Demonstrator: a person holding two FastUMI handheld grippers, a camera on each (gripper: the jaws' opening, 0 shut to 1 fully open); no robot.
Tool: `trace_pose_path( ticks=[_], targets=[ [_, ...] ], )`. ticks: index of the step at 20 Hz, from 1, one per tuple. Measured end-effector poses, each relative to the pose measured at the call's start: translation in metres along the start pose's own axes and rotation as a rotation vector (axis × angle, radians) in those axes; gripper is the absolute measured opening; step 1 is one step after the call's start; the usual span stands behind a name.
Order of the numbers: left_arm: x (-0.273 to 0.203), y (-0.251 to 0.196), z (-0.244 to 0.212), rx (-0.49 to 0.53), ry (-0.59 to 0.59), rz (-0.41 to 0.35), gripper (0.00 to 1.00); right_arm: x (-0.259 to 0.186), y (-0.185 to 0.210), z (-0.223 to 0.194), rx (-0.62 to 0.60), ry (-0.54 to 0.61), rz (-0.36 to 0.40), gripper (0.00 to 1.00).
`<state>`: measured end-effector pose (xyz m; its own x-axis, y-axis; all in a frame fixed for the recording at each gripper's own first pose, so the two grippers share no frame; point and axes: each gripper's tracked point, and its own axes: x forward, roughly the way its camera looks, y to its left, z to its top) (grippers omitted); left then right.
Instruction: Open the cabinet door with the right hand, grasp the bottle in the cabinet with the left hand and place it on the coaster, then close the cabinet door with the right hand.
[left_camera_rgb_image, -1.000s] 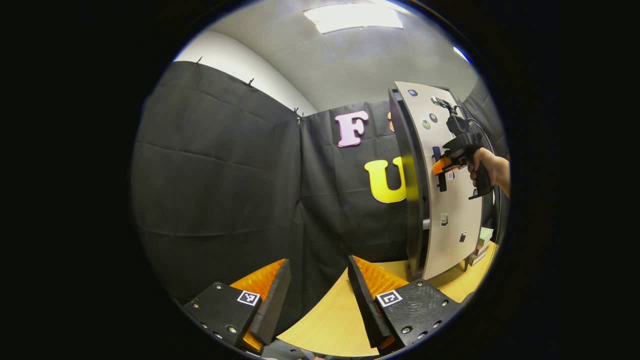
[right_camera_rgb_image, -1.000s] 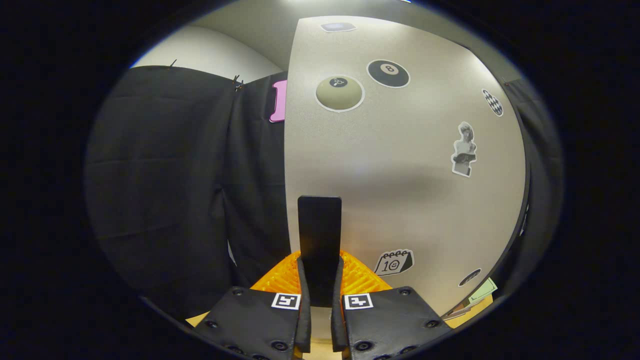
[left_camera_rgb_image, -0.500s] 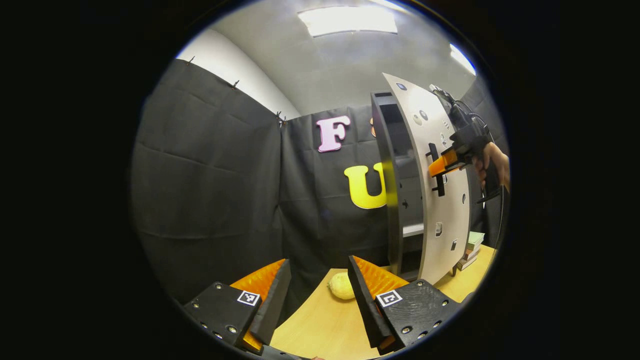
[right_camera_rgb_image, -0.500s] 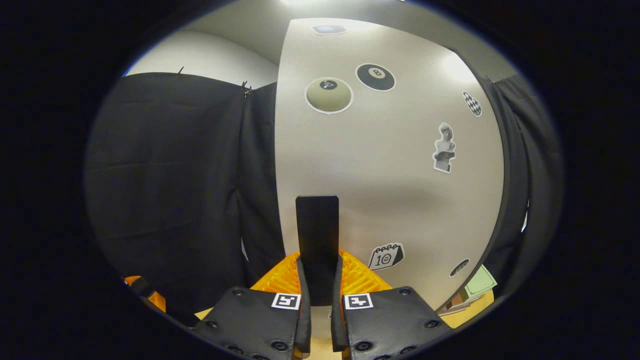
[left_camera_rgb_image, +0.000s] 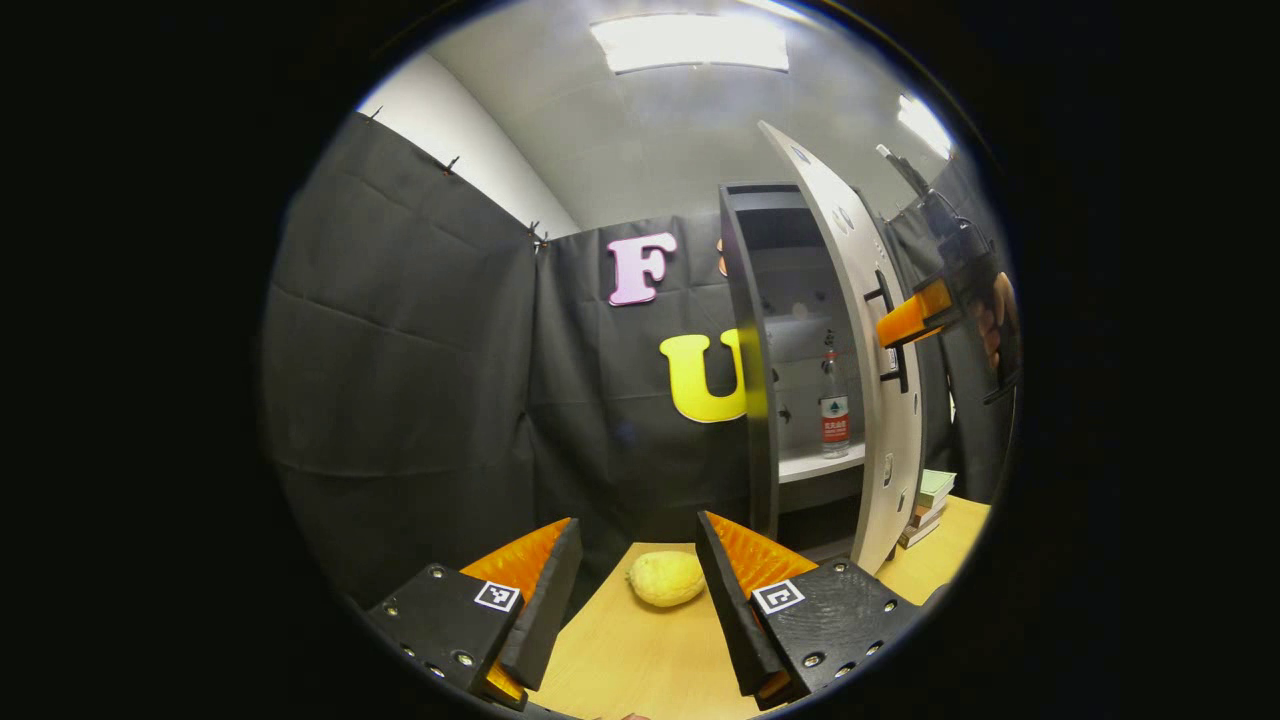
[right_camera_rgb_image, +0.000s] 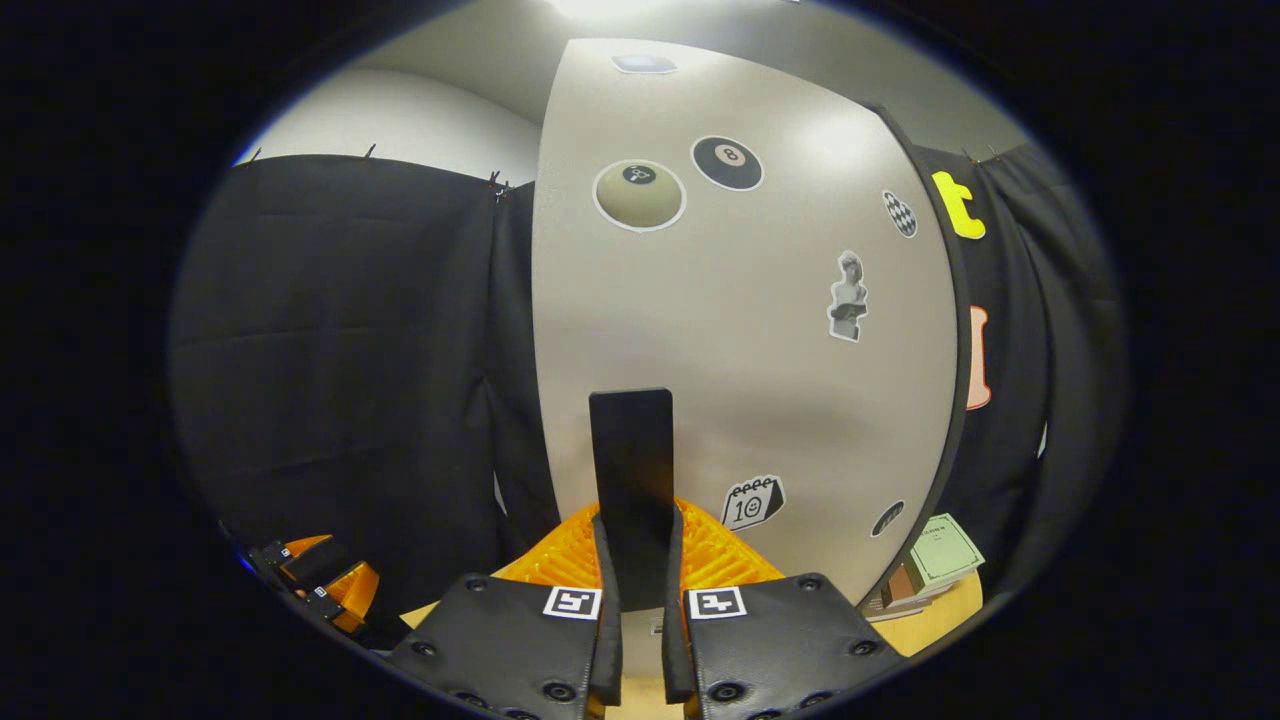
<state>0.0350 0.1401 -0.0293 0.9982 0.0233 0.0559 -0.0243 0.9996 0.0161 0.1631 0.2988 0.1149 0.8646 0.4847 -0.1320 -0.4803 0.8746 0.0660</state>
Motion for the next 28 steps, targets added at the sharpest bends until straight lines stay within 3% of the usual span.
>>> trace_pose_path(
  ticks=[13, 28],
  targets=[
    [0.022, -0.094, 0.01, -0.014, -0.025, -0.194, 0.66, -0.038, -0.028, -0.006, 0.011, -0.011, -0.044, 0.18],
    [0.012, -0.231, 0.036, -0.059, -0.008, -0.274, 0.66, -0.094, -0.094, -0.011, 0.025, -0.026, -0.041, 0.17]
  ],
)
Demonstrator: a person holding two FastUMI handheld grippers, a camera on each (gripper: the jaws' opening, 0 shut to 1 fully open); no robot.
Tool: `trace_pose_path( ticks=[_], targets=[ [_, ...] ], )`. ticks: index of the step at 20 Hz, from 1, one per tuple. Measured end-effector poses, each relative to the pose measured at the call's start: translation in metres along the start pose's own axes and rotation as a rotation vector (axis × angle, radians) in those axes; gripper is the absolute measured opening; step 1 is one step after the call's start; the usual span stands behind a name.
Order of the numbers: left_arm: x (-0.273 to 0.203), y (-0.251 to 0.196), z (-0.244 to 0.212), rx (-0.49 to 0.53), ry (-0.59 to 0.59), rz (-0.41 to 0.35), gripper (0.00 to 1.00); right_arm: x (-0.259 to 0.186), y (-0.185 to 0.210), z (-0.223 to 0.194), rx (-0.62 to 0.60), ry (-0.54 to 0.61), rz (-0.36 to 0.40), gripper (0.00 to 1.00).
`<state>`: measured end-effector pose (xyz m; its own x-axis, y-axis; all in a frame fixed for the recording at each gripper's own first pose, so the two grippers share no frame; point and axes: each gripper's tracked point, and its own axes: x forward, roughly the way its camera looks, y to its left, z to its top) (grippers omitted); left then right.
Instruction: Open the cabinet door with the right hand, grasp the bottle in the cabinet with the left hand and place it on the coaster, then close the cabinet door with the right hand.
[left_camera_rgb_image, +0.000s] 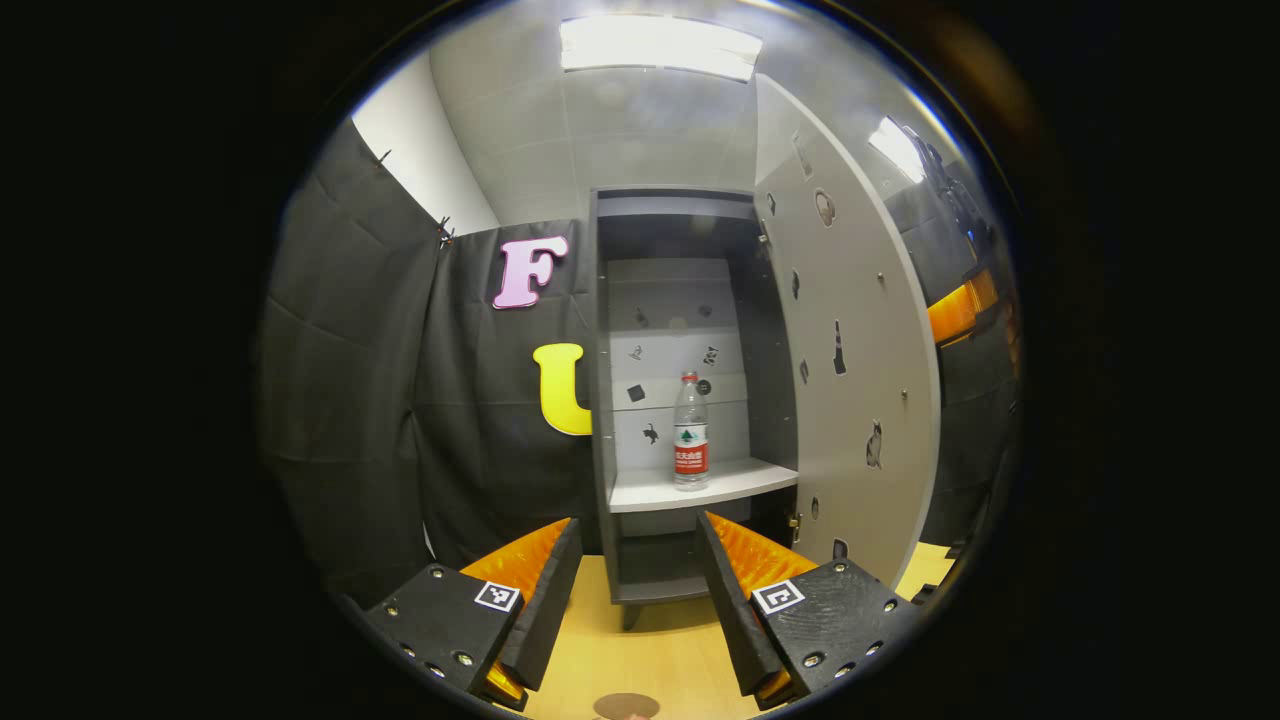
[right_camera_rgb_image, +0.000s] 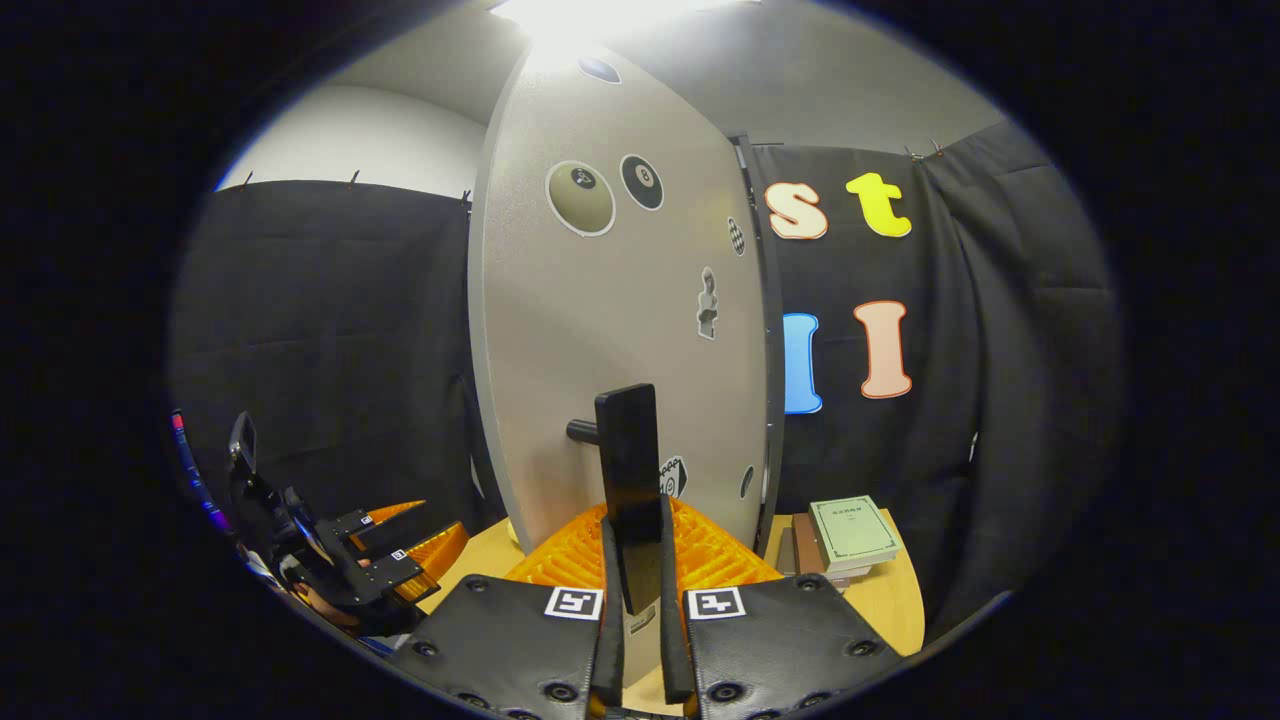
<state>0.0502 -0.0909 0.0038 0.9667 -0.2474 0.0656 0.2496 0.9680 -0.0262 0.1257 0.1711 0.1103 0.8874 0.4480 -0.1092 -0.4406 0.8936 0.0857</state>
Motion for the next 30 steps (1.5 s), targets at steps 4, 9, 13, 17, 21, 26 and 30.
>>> trace_pose_path(
  ticks=[4, 9, 13, 17, 21, 26, 30],
  targets=[
    [0.003, -0.03, 0.003, 0.003, 0.006, -0.006, 0.66, -0.011, -0.023, 0.001, 0.052, -0.017, 0.007, 0.13],
    [0.007, -0.062, 0.008, 0.018, 0.003, -0.003, 0.66, -0.013, -0.038, 0.002, 0.059, -0.044, 0.021, 0.13],
    [0.013, -0.083, 0.012, 0.028, -0.002, 0.003, 0.66, -0.017, -0.051, 0.002, 0.092, -0.072, 0.028, 0.17],
    [0.018, -0.102, 0.011, 0.021, -0.001, 0.013, 0.66, -0.015, -0.053, 0.002, 0.13, -0.075, 0.095, 0.16],
    [0.023, -0.116, 0.016, 0.016, -0.01, 0.042, 0.66, -0.016, -0.058, 0.0, 0.084, -0.076, 0.118, 0.17],
    [0.031, -0.117, 0.031, 0.049, -0.034, 0.1, 0.66, -0.036, -0.058, -0.01, 0.144, -0.055, 0.215, 0.2],
    [0.047, -0.122, 0.042, 0.078, -0.049, 0.121, 0.66, -0.052, -0.117, -0.02, 0.106, -0.074, 0.069, 0.18]
  ],
)
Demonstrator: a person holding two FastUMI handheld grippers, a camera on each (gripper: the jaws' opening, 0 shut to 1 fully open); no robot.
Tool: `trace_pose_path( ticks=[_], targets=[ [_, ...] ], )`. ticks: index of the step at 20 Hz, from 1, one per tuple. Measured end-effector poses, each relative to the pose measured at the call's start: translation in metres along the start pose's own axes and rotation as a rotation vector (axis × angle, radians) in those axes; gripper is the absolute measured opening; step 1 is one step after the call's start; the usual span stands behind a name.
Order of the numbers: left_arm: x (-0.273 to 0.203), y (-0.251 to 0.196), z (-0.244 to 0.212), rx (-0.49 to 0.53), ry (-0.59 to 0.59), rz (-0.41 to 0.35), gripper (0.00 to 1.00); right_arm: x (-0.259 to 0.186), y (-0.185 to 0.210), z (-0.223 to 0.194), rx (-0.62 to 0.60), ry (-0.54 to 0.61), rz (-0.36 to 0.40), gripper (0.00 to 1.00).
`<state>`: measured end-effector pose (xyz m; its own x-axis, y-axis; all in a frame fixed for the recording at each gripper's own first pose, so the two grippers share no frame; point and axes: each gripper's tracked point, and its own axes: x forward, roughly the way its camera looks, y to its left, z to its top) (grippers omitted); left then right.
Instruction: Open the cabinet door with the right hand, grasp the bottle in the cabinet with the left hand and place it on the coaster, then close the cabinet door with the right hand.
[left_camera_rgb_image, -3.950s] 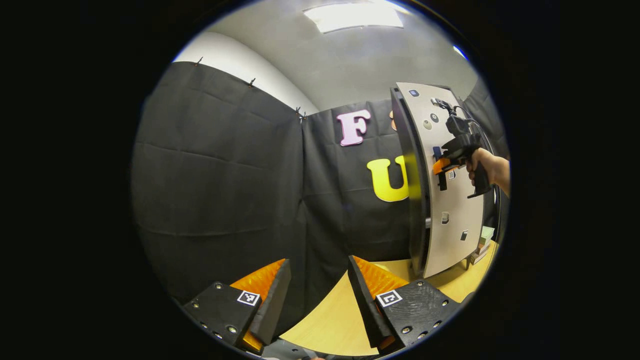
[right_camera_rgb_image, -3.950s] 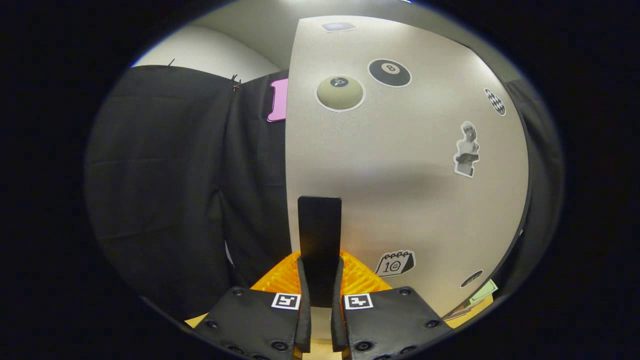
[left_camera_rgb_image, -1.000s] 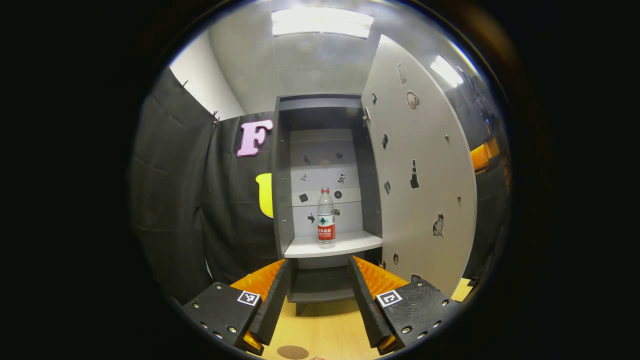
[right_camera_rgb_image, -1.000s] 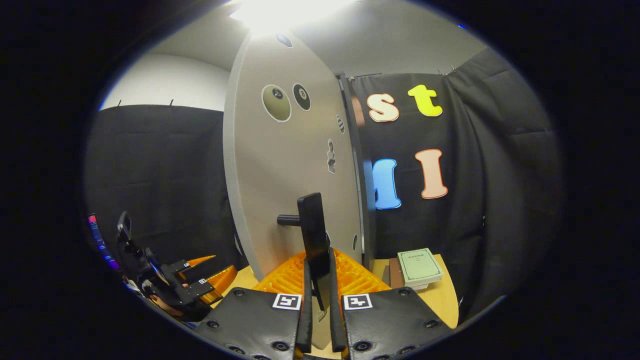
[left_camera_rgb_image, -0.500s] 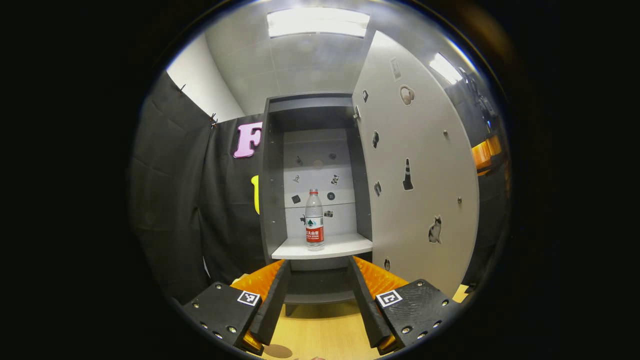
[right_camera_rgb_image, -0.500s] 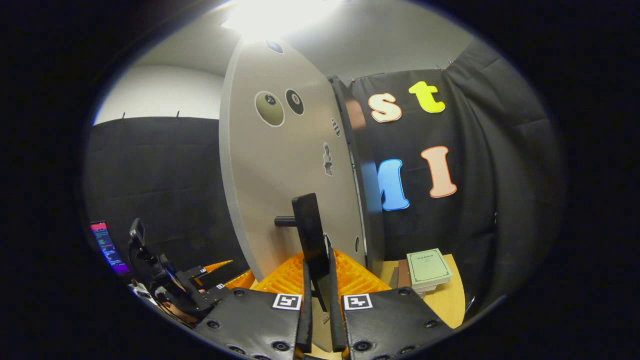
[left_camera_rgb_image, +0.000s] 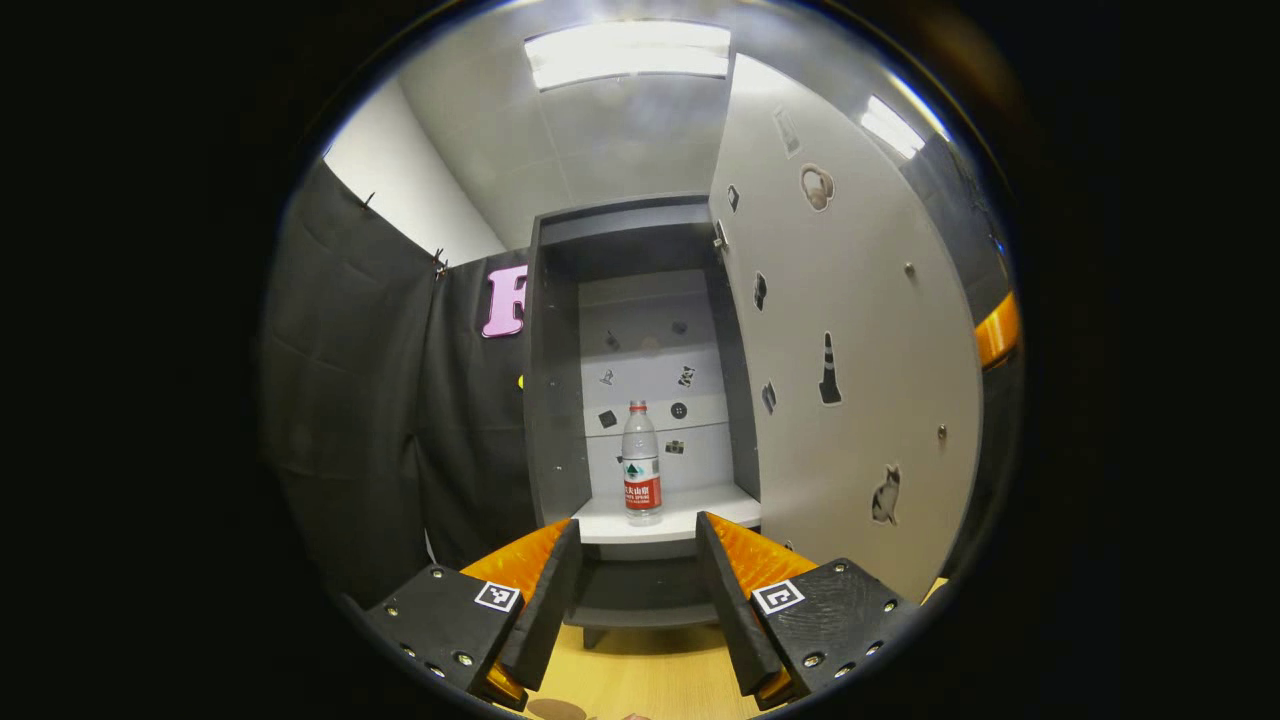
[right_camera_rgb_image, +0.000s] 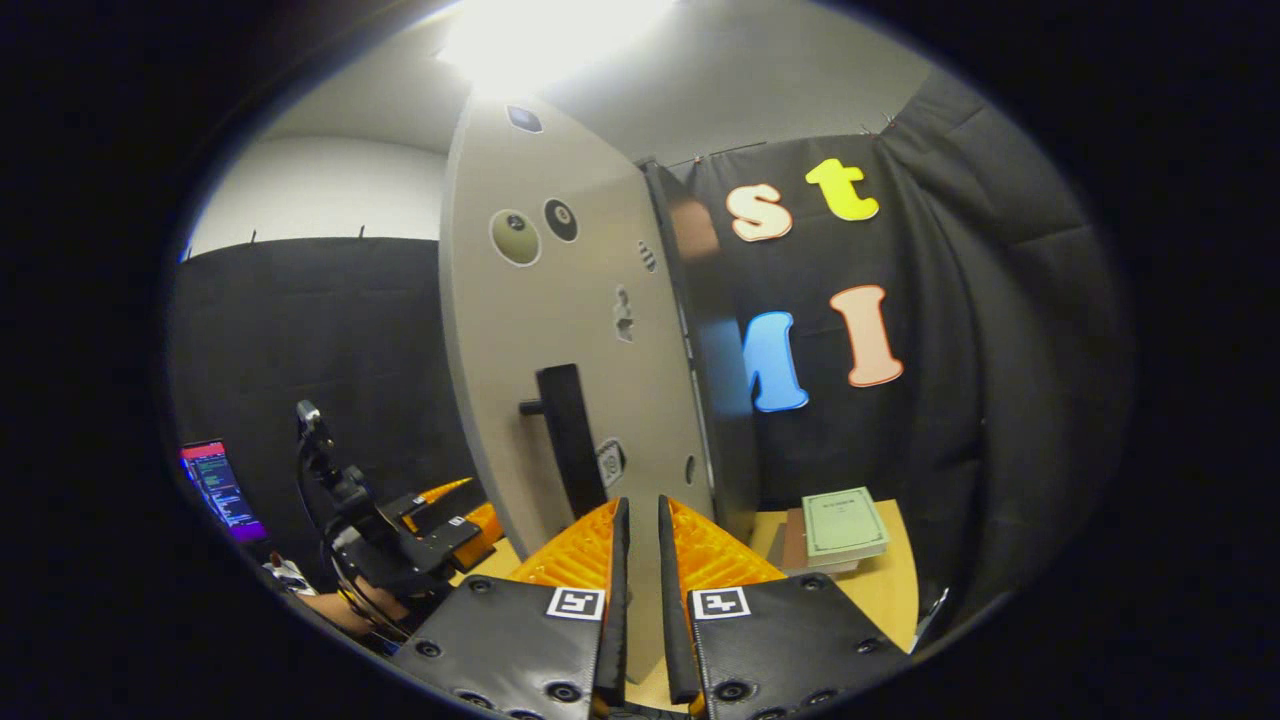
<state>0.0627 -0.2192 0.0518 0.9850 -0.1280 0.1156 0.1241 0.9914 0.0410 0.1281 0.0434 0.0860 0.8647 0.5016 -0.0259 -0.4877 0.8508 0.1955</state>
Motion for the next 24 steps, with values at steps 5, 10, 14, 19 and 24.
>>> trace_pose_path(
  ticks=[5, 10, 14, 19, 24],
  targets=[
    [0.009, -0.006, 0.019, 0.032, -0.028, -0.002, 0.66, -0.016, -0.067, -0.012, -0.022, -0.013, -0.188, 0.24],
    [0.02, -0.003, 0.027, 0.026, -0.032, -0.031, 0.66, -0.013, -0.094, -0.019, -0.053, -0.038, -0.278, 0.99],
    [0.041, 0.002, 0.042, -0.003, -0.051, -0.083, 0.66, -0.006, -0.106, -0.017, -0.065, -0.073, -0.353, 0.98],
    [0.088, 0.011, 0.06, -0.007, -0.071, -0.15, 0.66, 0.004, -0.12, -0.026, -0.035, -0.047, -0.438, 0.98],
    [0.144, 0.017, 0.058, -0.069, -0.049, -0.2, 0.66, 0.007, -0.134, -0.033, -0.018, -0.053, -0.547, 0.98]
  ],
)
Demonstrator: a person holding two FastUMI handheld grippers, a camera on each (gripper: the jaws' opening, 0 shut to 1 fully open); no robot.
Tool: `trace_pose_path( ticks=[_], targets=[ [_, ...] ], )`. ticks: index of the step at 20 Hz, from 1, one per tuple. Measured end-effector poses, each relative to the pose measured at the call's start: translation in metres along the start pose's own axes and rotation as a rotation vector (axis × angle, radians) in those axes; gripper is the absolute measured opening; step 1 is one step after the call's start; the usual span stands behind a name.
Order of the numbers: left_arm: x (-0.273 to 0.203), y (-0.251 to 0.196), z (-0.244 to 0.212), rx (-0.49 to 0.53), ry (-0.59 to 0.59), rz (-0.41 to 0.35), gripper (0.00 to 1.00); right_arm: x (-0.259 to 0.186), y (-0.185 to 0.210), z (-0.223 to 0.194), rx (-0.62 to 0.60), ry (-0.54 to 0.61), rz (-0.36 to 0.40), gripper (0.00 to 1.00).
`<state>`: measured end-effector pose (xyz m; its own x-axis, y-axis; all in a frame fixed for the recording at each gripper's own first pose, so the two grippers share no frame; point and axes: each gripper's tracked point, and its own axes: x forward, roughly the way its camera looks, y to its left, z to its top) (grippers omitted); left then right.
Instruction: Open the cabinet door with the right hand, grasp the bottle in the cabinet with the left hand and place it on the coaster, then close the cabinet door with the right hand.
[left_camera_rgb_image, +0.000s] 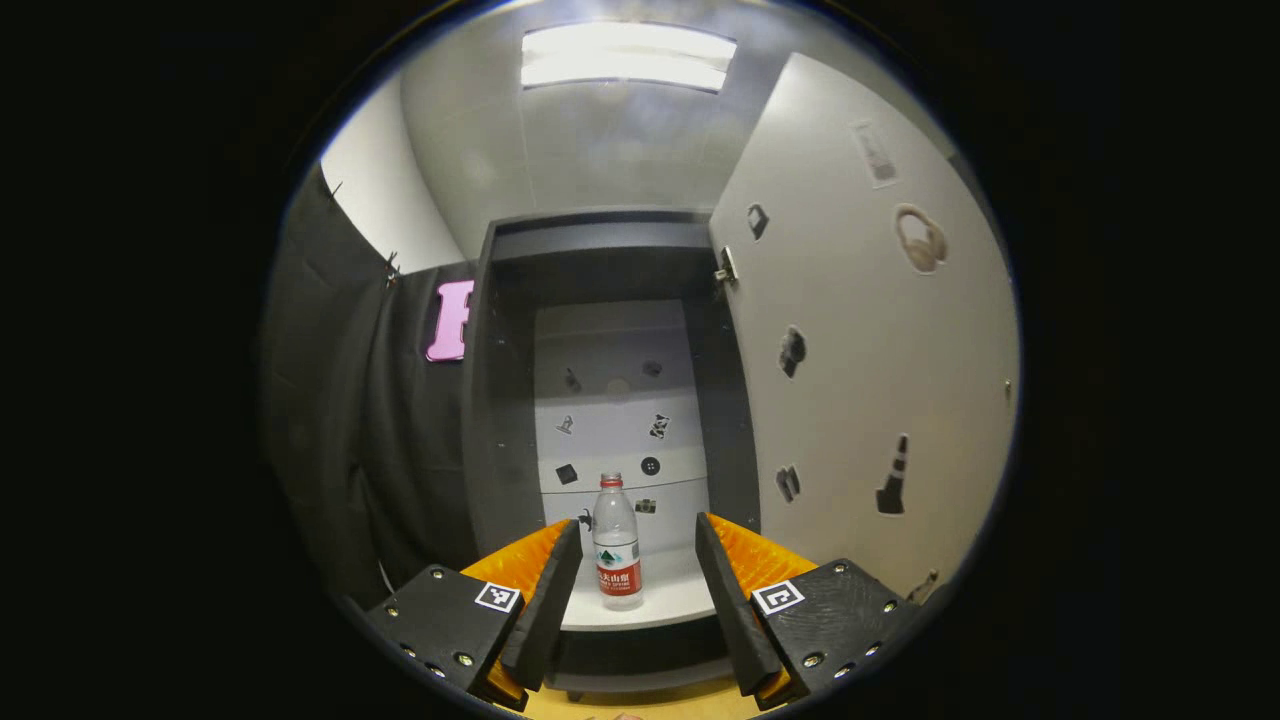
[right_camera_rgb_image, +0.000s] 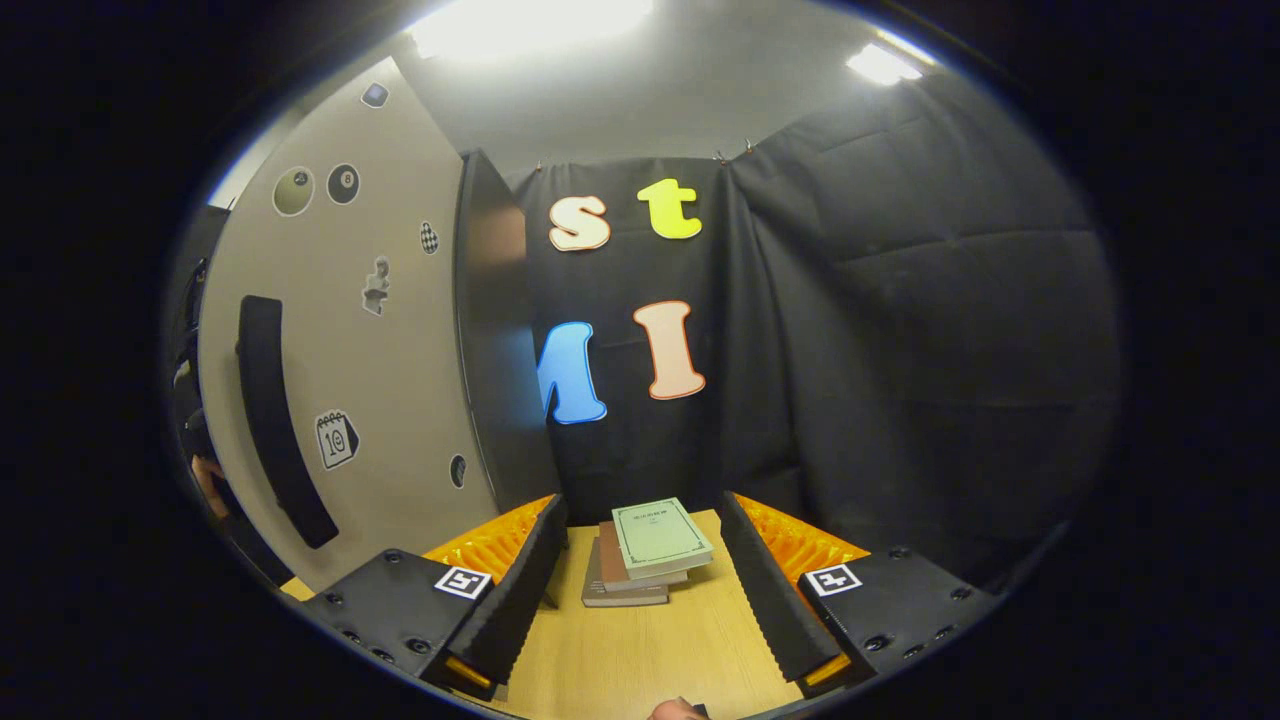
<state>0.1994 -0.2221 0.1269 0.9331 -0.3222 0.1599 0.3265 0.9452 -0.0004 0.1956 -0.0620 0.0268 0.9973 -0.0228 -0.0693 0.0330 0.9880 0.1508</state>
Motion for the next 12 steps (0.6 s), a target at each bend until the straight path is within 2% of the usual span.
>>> trace_pose_path(
  ticks=[2, 6, 12],
  targets=[
    [0.02, 0.007, -0.003, 0.004, 0.005, -0.009, 0.64, 0.002, -0.007, -0.005, -0.002, 0.006, -0.047, 0.98],
    [0.057, 0.015, -0.021, -0.007, 0.039, -0.028, 0.66, 0.005, -0.015, -0.009, 0.019, 0.008, -0.121, 0.98],
    [0.098, 0.023, -0.043, -0.01, 0.068, -0.048, 0.66, 0.011, -0.02, -0.016, 0.008, 0.03, -0.202, 0.98]
  ],
)
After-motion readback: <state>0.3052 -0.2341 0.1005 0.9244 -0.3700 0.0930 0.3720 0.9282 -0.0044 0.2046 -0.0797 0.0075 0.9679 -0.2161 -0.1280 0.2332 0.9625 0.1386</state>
